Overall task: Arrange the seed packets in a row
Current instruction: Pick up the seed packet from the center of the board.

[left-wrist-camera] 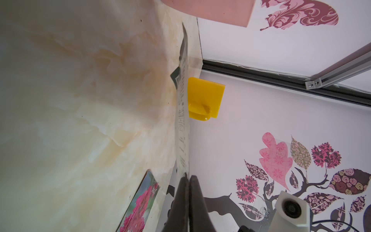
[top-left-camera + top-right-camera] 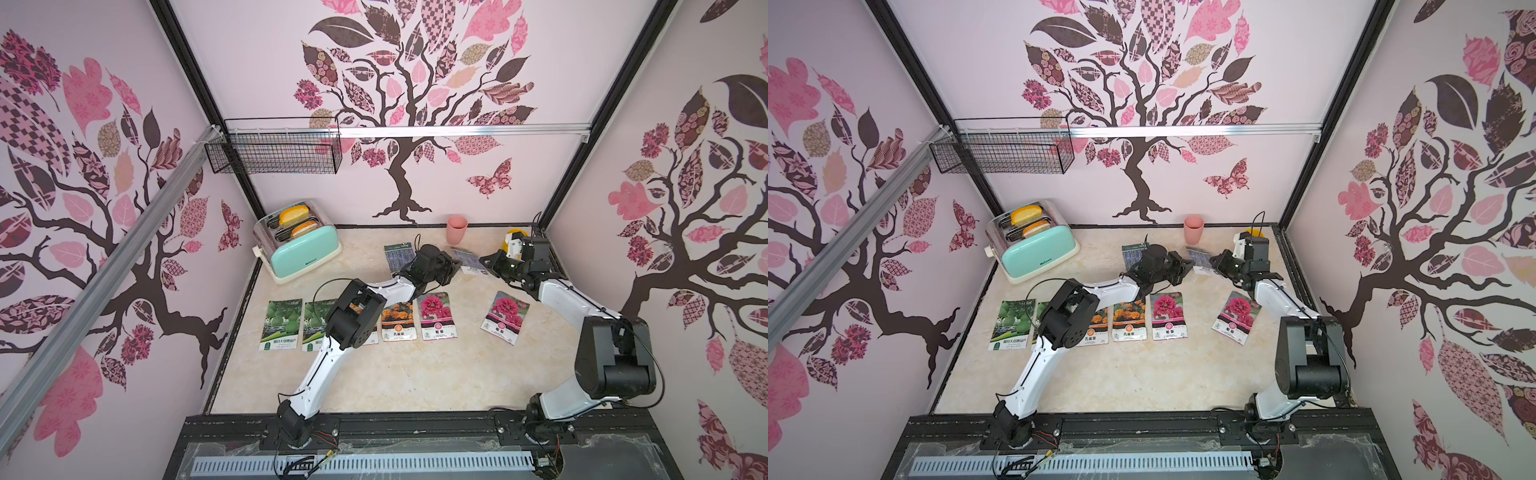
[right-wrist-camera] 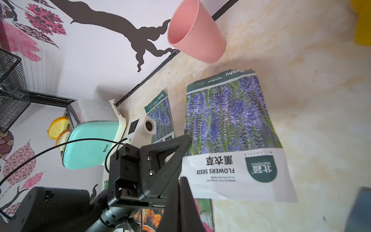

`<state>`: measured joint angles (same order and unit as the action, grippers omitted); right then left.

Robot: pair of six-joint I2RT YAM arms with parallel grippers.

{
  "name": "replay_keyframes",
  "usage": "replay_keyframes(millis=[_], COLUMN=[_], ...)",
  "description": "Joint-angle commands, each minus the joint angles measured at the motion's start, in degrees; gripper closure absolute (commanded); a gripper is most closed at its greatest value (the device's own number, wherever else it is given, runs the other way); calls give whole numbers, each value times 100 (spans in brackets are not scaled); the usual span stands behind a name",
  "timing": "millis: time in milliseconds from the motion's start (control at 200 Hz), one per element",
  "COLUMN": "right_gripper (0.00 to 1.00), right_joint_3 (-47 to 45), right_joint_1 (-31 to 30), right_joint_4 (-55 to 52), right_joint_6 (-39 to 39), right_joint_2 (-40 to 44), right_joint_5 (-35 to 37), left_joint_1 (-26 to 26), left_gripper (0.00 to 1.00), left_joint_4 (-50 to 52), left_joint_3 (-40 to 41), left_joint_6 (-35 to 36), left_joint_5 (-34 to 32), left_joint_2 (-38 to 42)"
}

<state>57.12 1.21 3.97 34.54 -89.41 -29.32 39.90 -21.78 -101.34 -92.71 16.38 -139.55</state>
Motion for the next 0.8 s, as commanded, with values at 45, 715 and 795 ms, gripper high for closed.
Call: replay_keyframes(millis=[45, 715, 795], right_gripper=[25, 1, 0], right_joint_3=[-165, -1704, -1605], right_joint_1=[21, -48, -51], right_joint_4=[-258, 617, 778], right_joint_6=[-133, 1020, 1056], right_joint_2=[440, 1459, 1392], right_joint_5=[229, -911, -887], left_joint_1=[-25, 34, 71], left_gripper=[100, 100, 100], left_joint_4=[-263, -1625, -1707], left_joint_3=[248, 1459, 1450], left_joint_6=[202, -348, -412], left_joint_5=[-208, -769, -718], left_joint_2=[253, 1069, 1061])
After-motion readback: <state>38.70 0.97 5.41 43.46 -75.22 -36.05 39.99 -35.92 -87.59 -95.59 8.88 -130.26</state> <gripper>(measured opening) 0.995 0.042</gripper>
